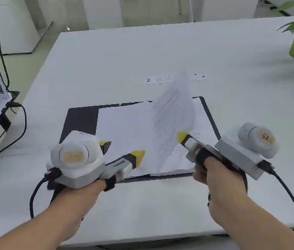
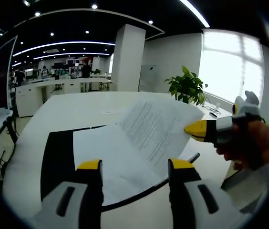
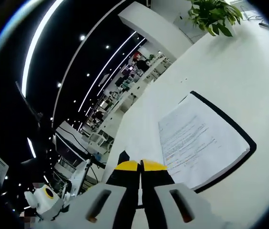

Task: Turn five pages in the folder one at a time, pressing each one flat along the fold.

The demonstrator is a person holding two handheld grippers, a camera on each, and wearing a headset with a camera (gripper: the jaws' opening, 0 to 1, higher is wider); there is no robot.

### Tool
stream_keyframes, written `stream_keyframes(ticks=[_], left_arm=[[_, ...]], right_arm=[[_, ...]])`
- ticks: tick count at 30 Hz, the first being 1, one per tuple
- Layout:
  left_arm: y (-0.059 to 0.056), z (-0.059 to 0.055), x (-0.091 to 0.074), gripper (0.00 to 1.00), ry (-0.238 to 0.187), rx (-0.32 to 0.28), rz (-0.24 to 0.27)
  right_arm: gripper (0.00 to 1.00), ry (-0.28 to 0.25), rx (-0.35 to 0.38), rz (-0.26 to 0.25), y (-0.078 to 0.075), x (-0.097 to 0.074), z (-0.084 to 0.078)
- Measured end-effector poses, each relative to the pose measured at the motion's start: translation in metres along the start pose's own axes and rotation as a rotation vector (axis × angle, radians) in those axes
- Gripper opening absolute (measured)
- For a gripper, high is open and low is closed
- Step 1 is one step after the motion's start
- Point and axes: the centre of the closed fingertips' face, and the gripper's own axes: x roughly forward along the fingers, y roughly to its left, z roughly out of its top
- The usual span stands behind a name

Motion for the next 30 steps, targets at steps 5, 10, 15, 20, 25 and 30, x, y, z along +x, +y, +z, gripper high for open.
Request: stream_keyframes(ticks=[5,10,15,20,25,30], left_arm=[[0.017,0.001,-0.019,0.55,-0.012,-0.004,0.028],[0.033,0.0,-0.035,0.56,-0.015,0.002,0.055],[0.048,0.004,-0.048,0.55,-0.029,-0.002,0.081],[0.064,0.005,-0.059,0.54,-0.035,-0.002,0.105],[0.077,0.002,-0.07,0.54,-0.033,-0.002,0.126],[0.091,-0.007,-0.079,0.53,-0.021,-0.022,0.149]], right_arm=[[0.0,0.025,-0.033,0.028,0.021,0.008,-0.014],[0.0,0.061,-0.083,0.043,0.037,0.016,-0.031],[0.0,0.112,-0.172,0.049,0.046,0.029,-0.051],[0.0,0.148,-0.223,0.056,0.055,0.04,-0.069],[0.0,0.203,-0.289,0.052,0.057,0.051,-0.092],[0.0,0.25,-0.34,0.042,0.054,0.062,-0.112]])
